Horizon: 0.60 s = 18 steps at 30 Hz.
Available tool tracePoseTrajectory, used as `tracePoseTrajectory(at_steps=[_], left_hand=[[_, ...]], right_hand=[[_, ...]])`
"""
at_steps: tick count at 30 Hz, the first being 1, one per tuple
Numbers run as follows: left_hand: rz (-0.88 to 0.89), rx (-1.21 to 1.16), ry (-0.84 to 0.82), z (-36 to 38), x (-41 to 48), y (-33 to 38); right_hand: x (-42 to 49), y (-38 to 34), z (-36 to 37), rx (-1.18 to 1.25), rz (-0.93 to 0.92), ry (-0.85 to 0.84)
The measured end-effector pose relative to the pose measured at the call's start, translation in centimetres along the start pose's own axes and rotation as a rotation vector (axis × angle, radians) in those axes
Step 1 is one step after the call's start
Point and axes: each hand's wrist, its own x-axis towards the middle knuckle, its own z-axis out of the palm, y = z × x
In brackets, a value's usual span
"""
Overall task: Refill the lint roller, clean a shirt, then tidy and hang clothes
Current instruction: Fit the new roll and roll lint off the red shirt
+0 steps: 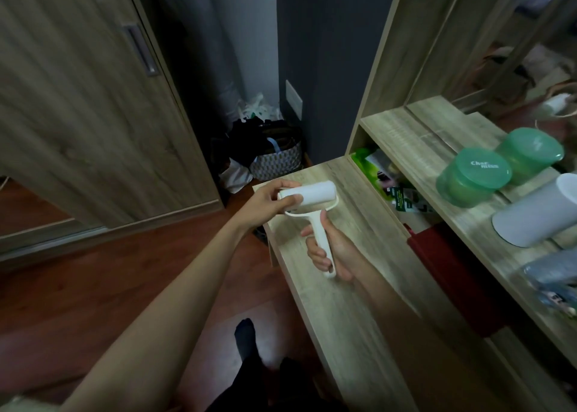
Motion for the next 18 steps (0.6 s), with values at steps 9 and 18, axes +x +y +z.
tracePoseTrajectory(at_steps=[9,18], left_hand=[[-0.034,-0.079,0.077,-0.8,0.8,0.9],[0.111,0.021,0.215,-3.7,0.1,1.7]], right_hand=[[0.1,0.6,1.7,-0.130,-0.157,0.238],[1.7,0.1,3.3,-0.209,-0.194,0.251]])
